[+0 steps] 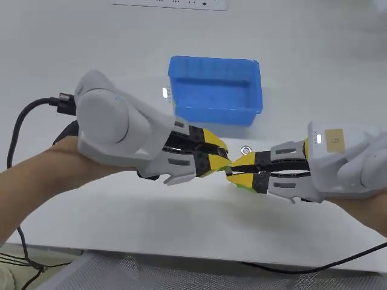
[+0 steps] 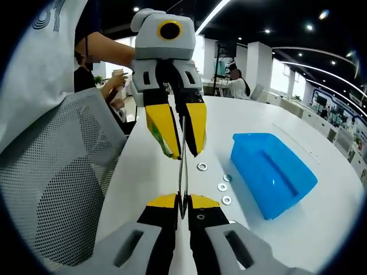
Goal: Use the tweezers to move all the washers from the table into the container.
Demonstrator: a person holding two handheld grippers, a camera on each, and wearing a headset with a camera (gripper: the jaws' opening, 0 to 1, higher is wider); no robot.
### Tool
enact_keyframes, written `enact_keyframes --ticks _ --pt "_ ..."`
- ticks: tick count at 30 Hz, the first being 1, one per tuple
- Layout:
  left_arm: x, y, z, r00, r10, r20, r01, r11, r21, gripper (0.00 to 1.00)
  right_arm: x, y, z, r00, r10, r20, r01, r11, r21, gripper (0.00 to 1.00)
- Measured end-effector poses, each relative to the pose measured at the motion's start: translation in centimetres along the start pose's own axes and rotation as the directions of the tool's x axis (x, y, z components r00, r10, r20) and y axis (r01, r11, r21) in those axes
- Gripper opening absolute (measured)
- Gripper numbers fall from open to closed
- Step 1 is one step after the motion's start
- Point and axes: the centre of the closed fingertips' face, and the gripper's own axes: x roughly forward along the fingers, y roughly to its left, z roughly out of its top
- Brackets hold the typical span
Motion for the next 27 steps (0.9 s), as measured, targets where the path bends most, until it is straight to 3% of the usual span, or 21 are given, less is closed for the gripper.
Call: enact_keyframes --ticks 4,10,13,16,19,23,27 --pt "0.4 -0.3 -0.3 0.9998 -0.015 -0.011 0.015 1.000 -0.005 0.08 0.0 0.0 -0.2 1.0000 0.002 -0.003 -0.002 1.000 0.009 0.06" --pt "0.3 -0.9 0.3 0.9991 -0.041 0.012 0.041 0.999 0.000 0.07 0.2 0.4 0.1 0.9998 0.017 0.012 -0.018 1.000 0.014 0.07" --pt "0.2 -1.2 0.0 0.9986 -0.053 0.000 0.052 0.998 0.023 0.07 0.6 0.6 0.1 0.9995 0.031 -0.001 -0.031 1.000 -0.004 0.07" --pt "-0.3 -1.3 -0.4 0.9979 -0.064 0.012 0.064 0.998 0.010 0.06 0.6 0.7 0.1 0.9992 0.040 -0.010 -0.040 0.999 -0.023 0.07" --pt "-0.4 -1.2 -0.4 0.9985 -0.051 0.019 0.051 0.999 0.019 0.06 0.8 0.7 0.2 0.9986 0.042 -0.033 -0.043 0.998 -0.034 0.08" --pt "-0.3 -1.2 -0.2 0.9984 -0.050 0.025 0.049 0.999 0.014 0.06 0.9 0.7 -0.1 0.9948 0.046 -0.092 -0.056 0.992 -0.117 0.10" --pt "-0.1 -1.3 0.0 0.9981 -0.056 0.027 0.056 0.998 0.025 0.06 1.2 0.8 -0.2 0.9890 0.071 -0.130 -0.090 0.985 -0.149 0.11"
